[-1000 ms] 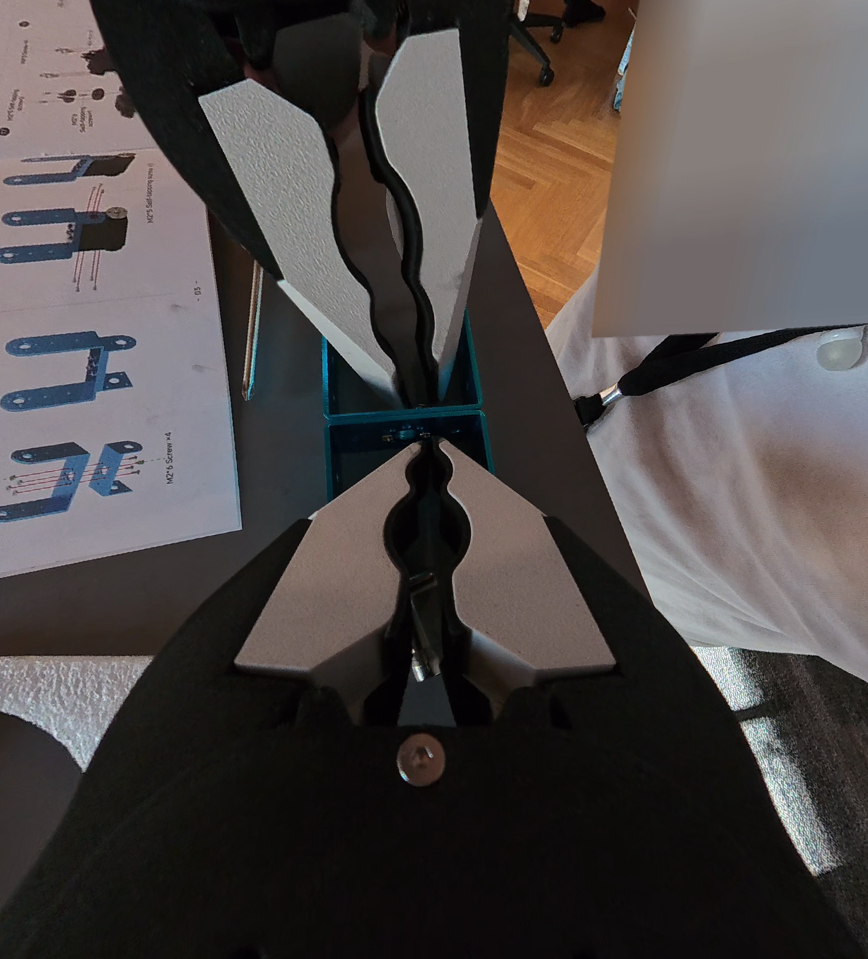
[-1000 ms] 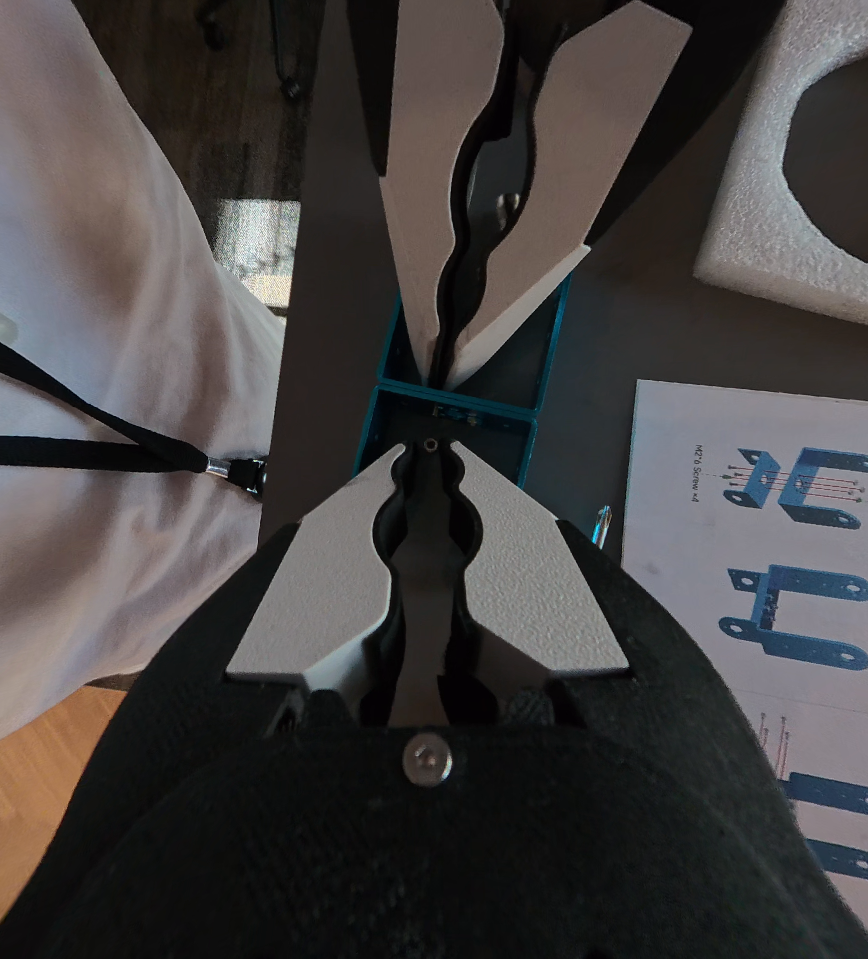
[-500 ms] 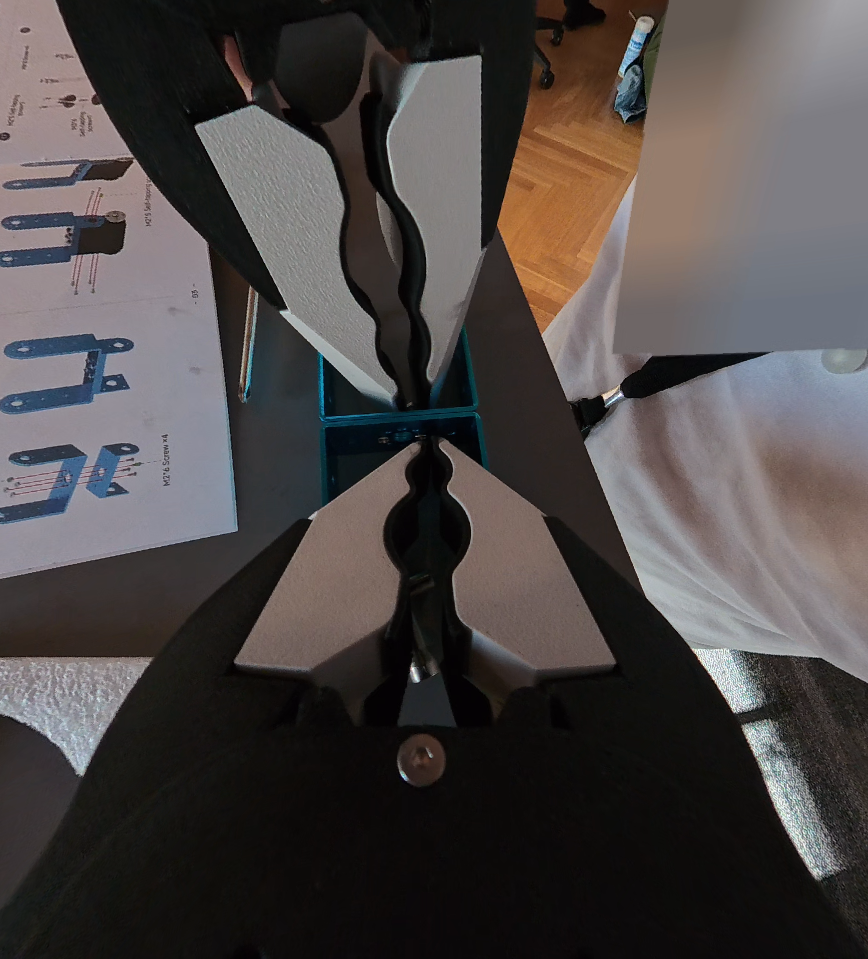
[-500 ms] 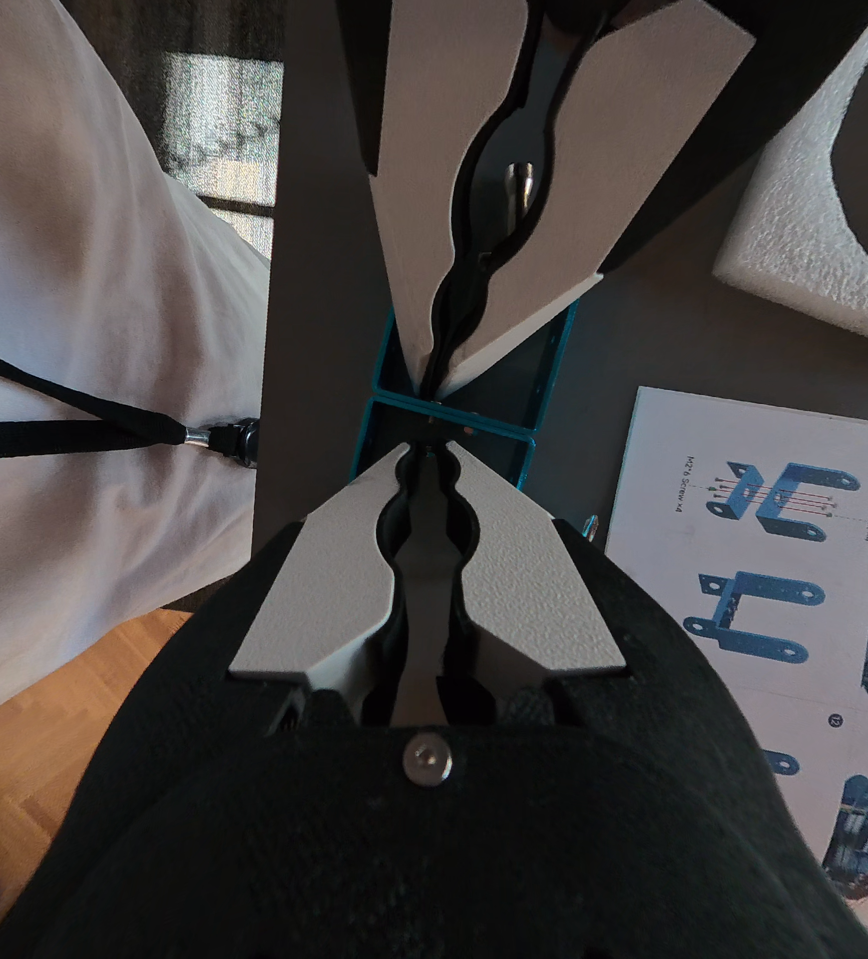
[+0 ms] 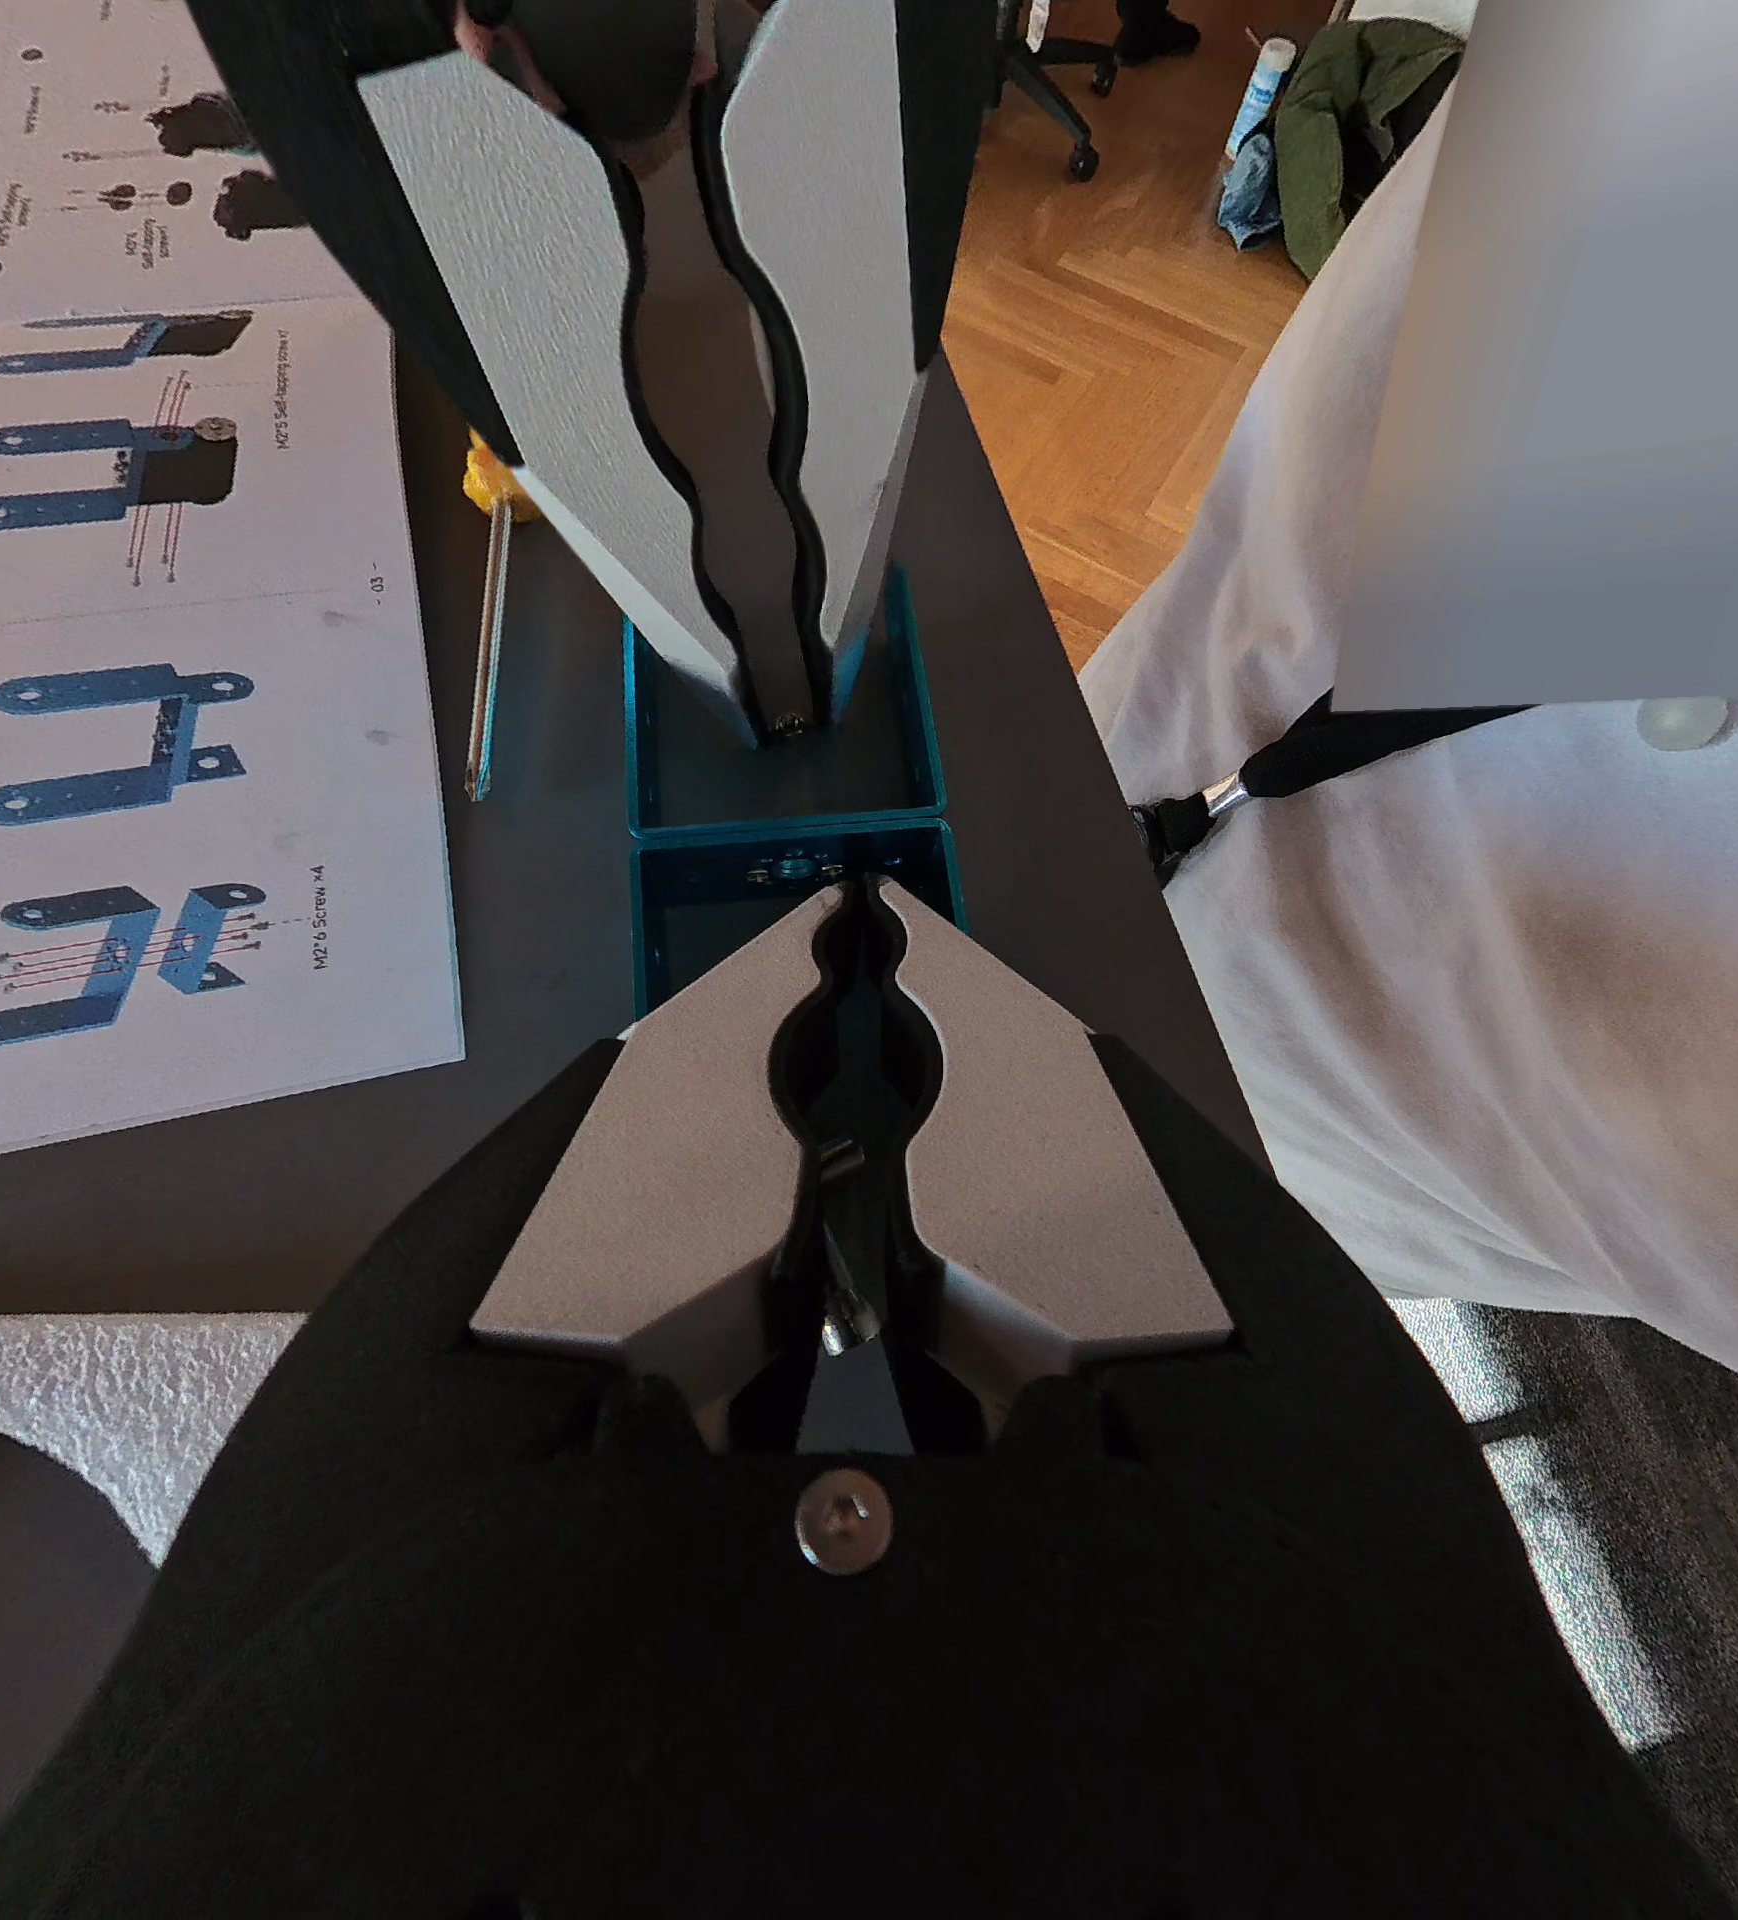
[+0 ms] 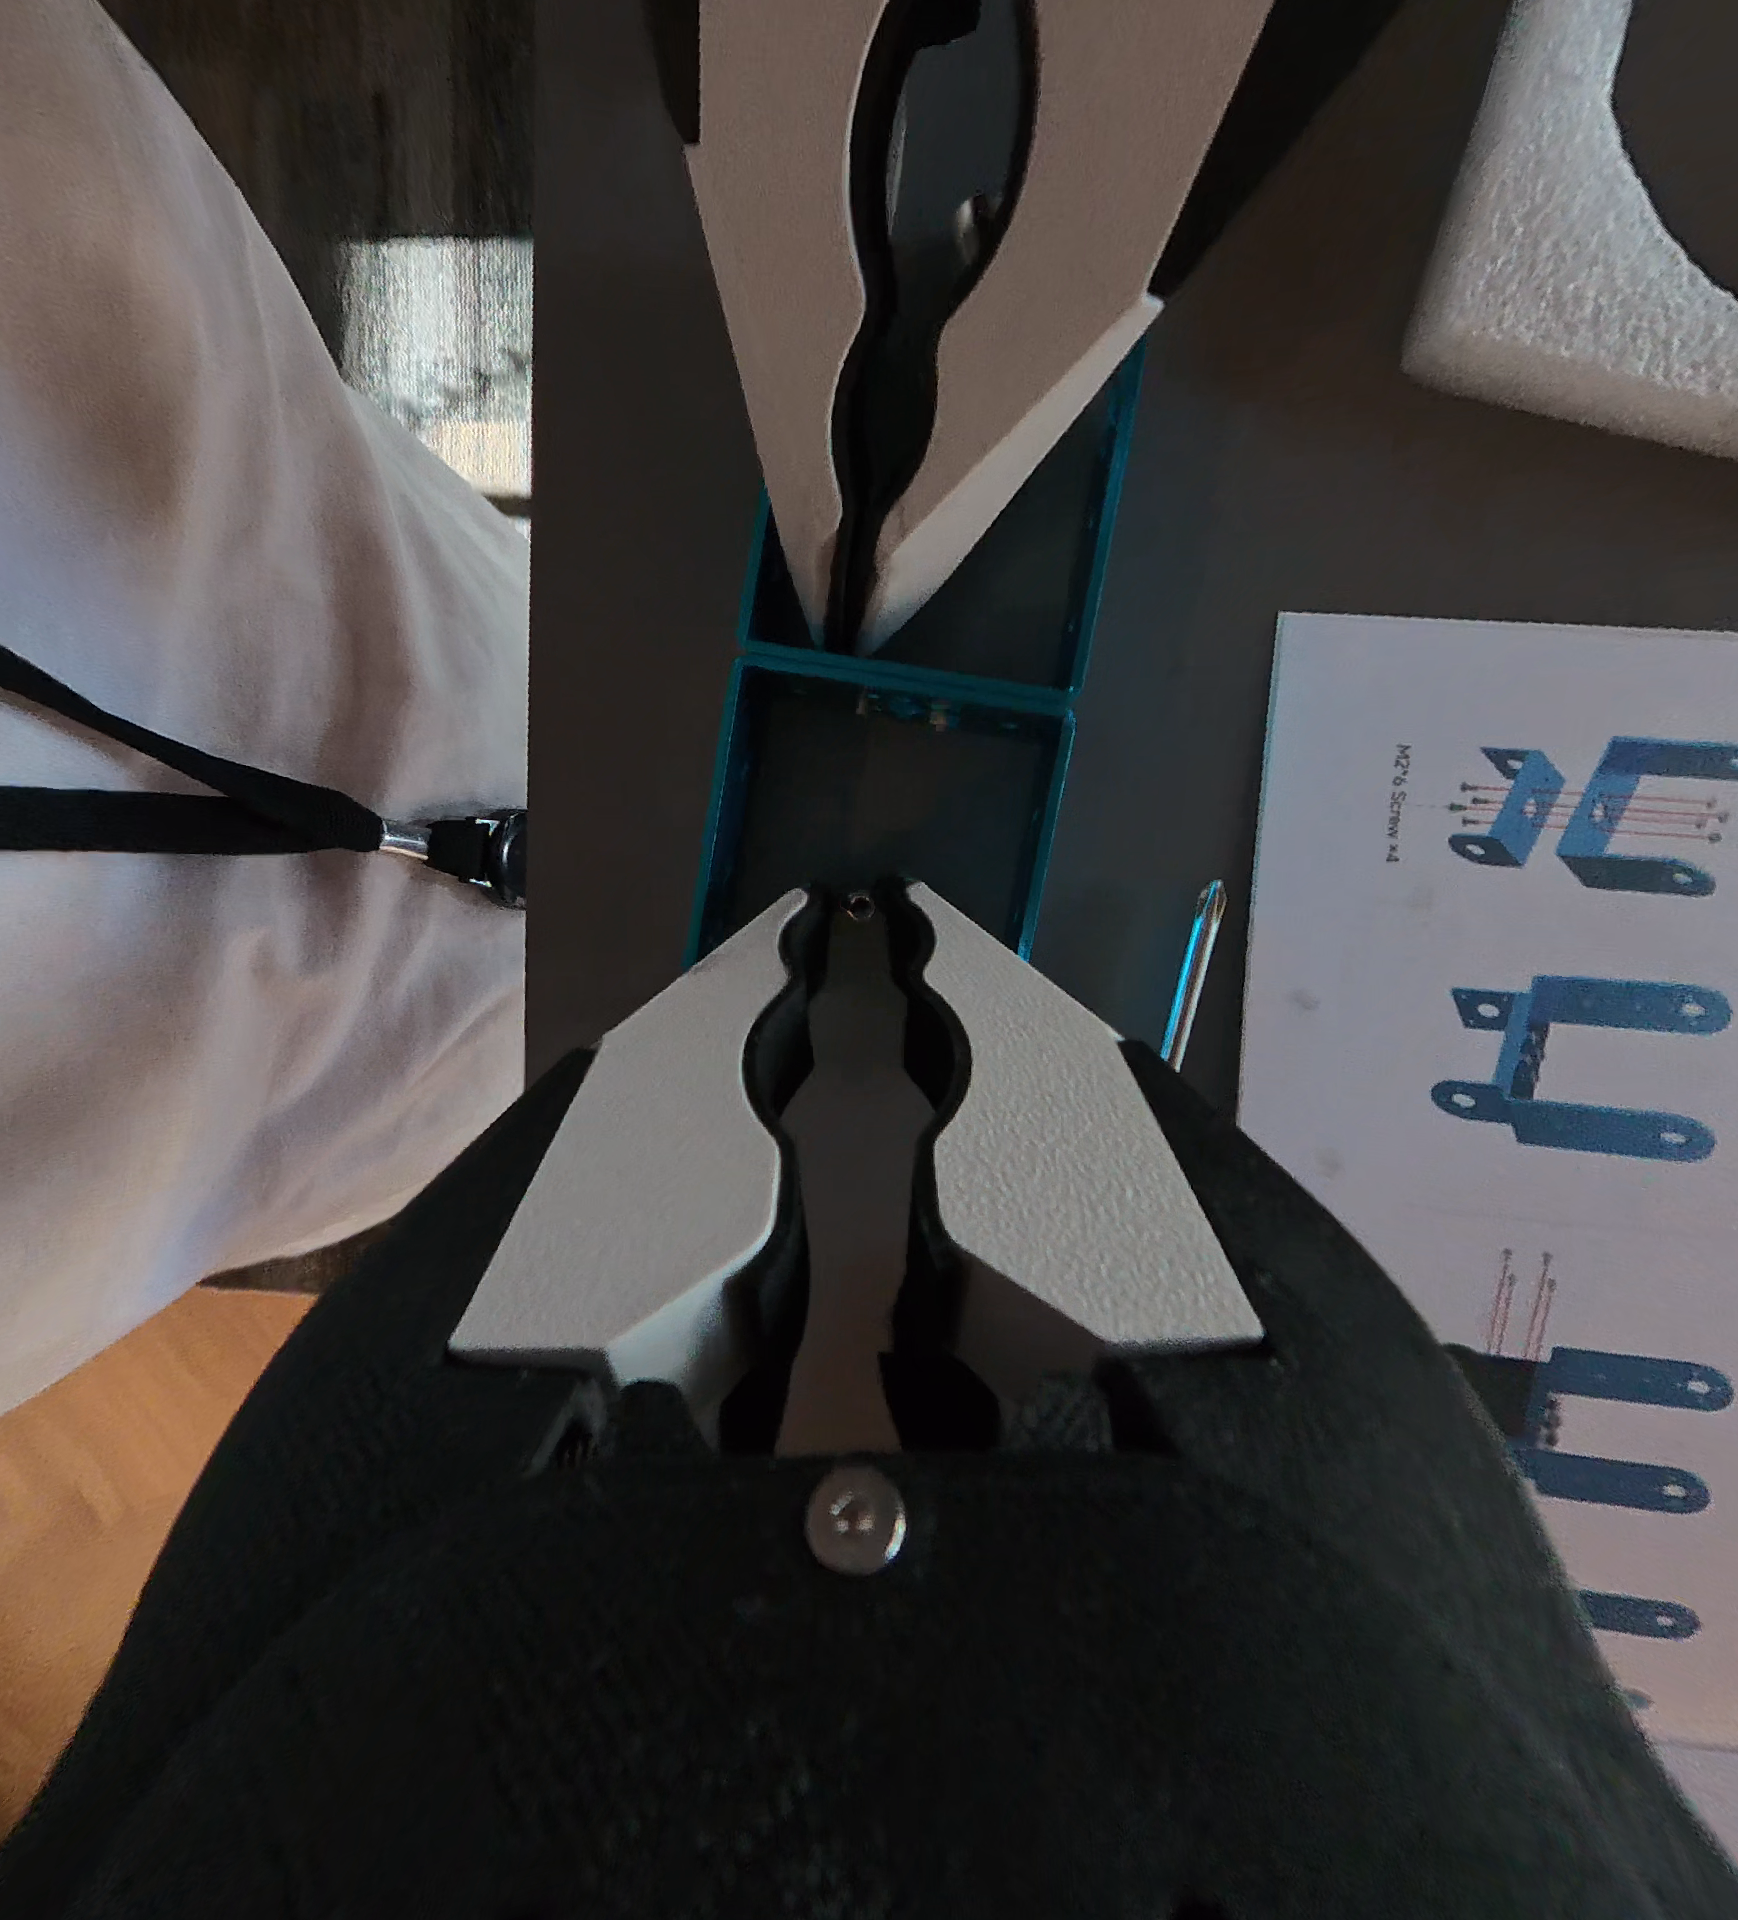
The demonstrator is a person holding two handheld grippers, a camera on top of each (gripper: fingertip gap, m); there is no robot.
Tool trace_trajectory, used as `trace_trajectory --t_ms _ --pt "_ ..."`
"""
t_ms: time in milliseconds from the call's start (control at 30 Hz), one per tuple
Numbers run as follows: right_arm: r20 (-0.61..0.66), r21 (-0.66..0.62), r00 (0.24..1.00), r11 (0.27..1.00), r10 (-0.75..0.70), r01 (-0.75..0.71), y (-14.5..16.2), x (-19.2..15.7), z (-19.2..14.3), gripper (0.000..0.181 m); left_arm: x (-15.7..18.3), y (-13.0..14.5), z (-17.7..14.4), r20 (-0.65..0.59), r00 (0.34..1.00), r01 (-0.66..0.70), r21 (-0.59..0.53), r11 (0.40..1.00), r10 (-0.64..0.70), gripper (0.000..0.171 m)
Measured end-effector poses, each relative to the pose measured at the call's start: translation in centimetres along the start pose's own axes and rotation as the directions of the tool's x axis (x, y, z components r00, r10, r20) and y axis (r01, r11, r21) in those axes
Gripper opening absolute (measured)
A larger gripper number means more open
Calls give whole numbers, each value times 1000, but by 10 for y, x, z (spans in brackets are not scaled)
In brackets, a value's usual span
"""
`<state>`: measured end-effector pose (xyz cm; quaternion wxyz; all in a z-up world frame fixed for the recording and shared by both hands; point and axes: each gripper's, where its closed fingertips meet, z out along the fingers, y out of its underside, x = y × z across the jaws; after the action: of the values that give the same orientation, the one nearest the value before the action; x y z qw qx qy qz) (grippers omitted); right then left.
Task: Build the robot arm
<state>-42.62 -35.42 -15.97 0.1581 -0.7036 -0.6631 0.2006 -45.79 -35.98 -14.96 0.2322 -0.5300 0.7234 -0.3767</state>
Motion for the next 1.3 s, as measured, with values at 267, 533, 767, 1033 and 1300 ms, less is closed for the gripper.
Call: trace_trajectory --t_ms 267,533,767,1033,1300 --pt "-84 342 987 934 140 -103 -1 4 -14 11 -1 -1 -3 3 1000 2 12 1000 -2 0" --pt "-93 381 979 915 182 -134 1 3 -6 12 -1 -3 -5 -5 1000 13 31 999 -13 0" --pt "-126 367 978 924 168 -112 -1 2 -2 6 -2 -4 -7 -1 1000 18 42 999 -18 0" --pt "-342 434 939 892 34 125 -22 3 -29 5 -24 -38 -36 -6 960 272 268 924 -281 21" --pt "-607 365 792 861 -68 353 -51 13 -68 4 -19 -70 -27 -236 840 542 349 765 -488 17"
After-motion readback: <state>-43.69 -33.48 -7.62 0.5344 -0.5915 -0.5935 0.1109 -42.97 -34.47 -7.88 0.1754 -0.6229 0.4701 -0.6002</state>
